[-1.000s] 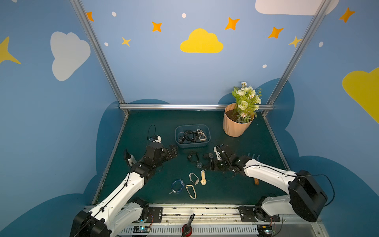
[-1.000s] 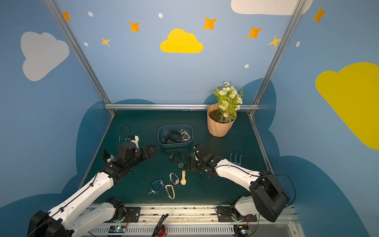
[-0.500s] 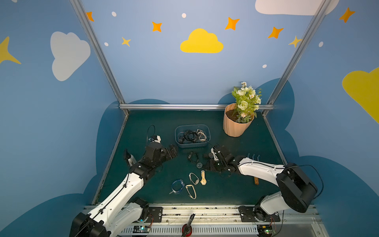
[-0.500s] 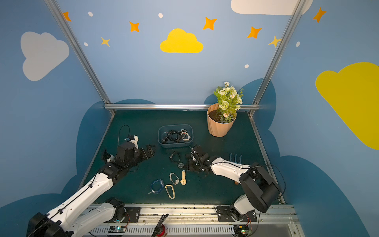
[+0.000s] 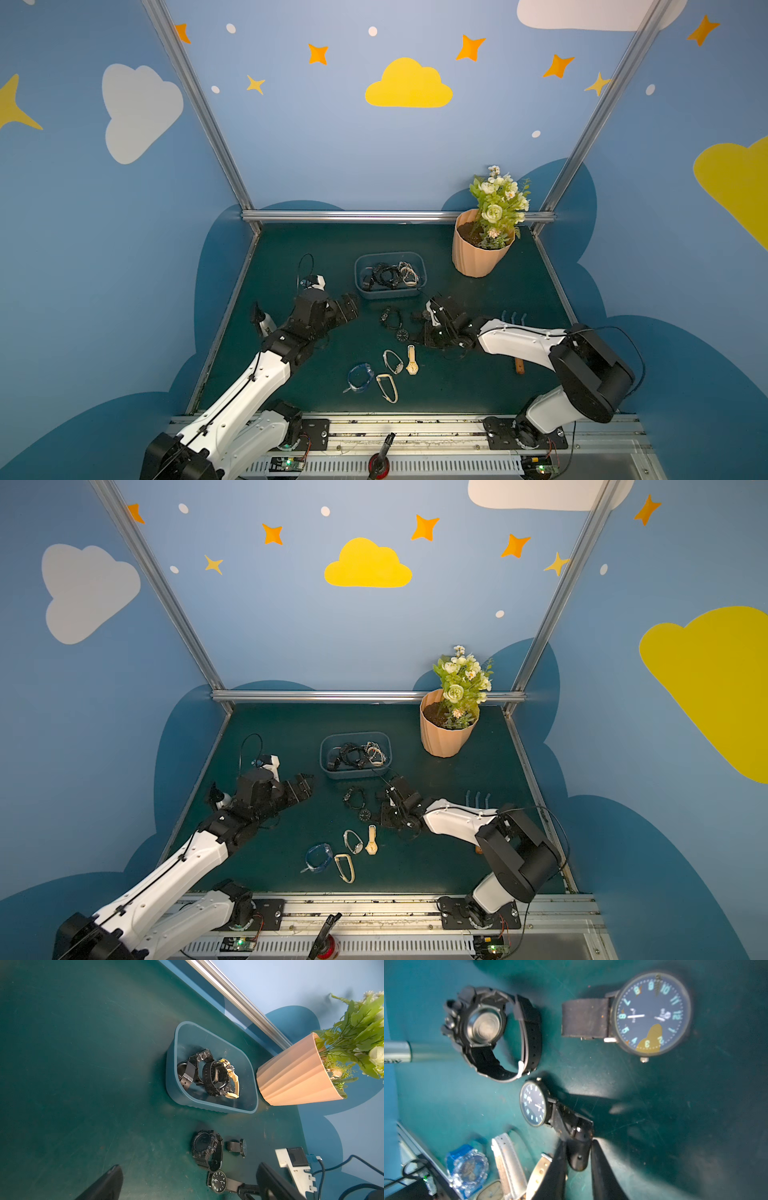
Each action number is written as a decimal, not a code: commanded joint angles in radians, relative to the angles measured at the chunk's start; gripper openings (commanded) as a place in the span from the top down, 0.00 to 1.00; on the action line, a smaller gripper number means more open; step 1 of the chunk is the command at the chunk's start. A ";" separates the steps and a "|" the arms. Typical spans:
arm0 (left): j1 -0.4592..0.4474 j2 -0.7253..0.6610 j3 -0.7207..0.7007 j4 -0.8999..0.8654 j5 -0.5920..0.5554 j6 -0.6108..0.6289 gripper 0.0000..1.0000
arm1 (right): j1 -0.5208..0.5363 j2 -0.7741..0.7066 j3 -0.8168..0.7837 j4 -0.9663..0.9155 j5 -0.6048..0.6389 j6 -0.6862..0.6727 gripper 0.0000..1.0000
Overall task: Put the watch into the storage box
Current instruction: Pick up the watch at the center of the board.
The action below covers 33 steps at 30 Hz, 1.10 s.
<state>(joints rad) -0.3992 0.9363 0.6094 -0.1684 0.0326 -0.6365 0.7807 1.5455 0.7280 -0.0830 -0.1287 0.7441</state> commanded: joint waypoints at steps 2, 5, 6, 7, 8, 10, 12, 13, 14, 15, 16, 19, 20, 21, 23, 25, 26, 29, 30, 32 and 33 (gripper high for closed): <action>0.005 -0.019 -0.004 -0.013 -0.019 0.007 0.00 | 0.004 -0.026 -0.013 0.008 0.029 -0.004 0.89; 0.004 -0.024 -0.007 -0.013 -0.020 0.006 0.00 | 0.004 -0.044 -0.002 -0.009 0.034 -0.018 0.98; 0.005 -0.025 -0.008 -0.013 -0.020 0.005 0.00 | 0.005 -0.055 0.004 -0.020 0.039 -0.024 0.99; 0.003 -0.027 -0.008 -0.012 -0.020 0.006 0.00 | 0.006 -0.065 0.007 -0.029 0.044 -0.030 1.00; 0.005 -0.028 -0.010 -0.014 -0.021 0.007 0.00 | 0.005 -0.080 0.013 -0.043 0.052 -0.038 1.00; 0.004 -0.030 -0.010 -0.015 -0.023 0.007 0.00 | 0.005 -0.112 0.025 -0.076 0.072 -0.053 1.00; 0.005 -0.031 -0.011 -0.017 -0.025 0.007 0.00 | 0.005 -0.152 0.035 -0.113 0.092 -0.070 1.00; 0.005 -0.032 -0.013 -0.017 -0.025 0.007 0.00 | 0.005 -0.174 0.040 -0.127 0.102 -0.077 1.00; 0.004 -0.032 -0.014 -0.017 -0.026 0.006 0.00 | 0.006 -0.197 0.045 -0.144 0.112 -0.084 1.00; 0.005 -0.033 -0.016 -0.017 -0.027 0.005 0.00 | 0.006 -0.217 0.049 -0.156 0.120 -0.091 1.00; 0.005 -0.033 -0.017 -0.017 -0.027 0.004 0.00 | 0.005 -0.237 0.057 -0.170 0.128 -0.097 1.00; 0.006 -0.035 -0.019 -0.017 -0.027 0.003 0.00 | 0.006 -0.292 0.085 -0.211 0.158 -0.124 1.00; 0.006 -0.039 -0.019 -0.019 -0.028 0.003 0.00 | 0.004 -0.306 0.098 -0.223 0.171 -0.135 1.00; 0.006 -0.039 -0.019 -0.020 -0.028 0.003 0.00 | 0.004 -0.319 0.109 -0.232 0.180 -0.143 1.00; 0.006 -0.045 -0.020 -0.026 -0.031 0.004 0.00 | 0.002 -0.340 0.132 -0.242 0.207 -0.166 1.00; 0.006 -0.050 -0.022 -0.031 -0.033 0.003 0.00 | -0.002 -0.349 0.155 -0.233 0.224 -0.197 1.00; 0.005 -0.052 -0.023 -0.032 -0.033 0.003 0.00 | -0.005 -0.346 0.168 -0.224 0.233 -0.214 1.00; 0.007 -0.059 -0.028 -0.039 -0.034 -0.002 0.00 | -0.023 -0.312 0.219 -0.198 0.246 -0.264 1.00; 0.005 -0.062 -0.028 -0.044 -0.034 -0.003 0.00 | -0.029 -0.294 0.238 -0.195 0.243 -0.280 1.00; 0.006 -0.072 -0.031 -0.057 -0.034 -0.003 0.00 | -0.047 -0.248 0.281 -0.190 0.239 -0.302 1.00; 0.008 -0.078 -0.032 -0.064 -0.037 -0.003 0.00 | -0.055 -0.227 0.300 -0.187 0.236 -0.309 1.00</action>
<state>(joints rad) -0.3973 0.8783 0.5884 -0.1944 0.0124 -0.6376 0.7452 1.2705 0.9749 -0.2871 0.0883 0.4950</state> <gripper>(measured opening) 0.998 0.061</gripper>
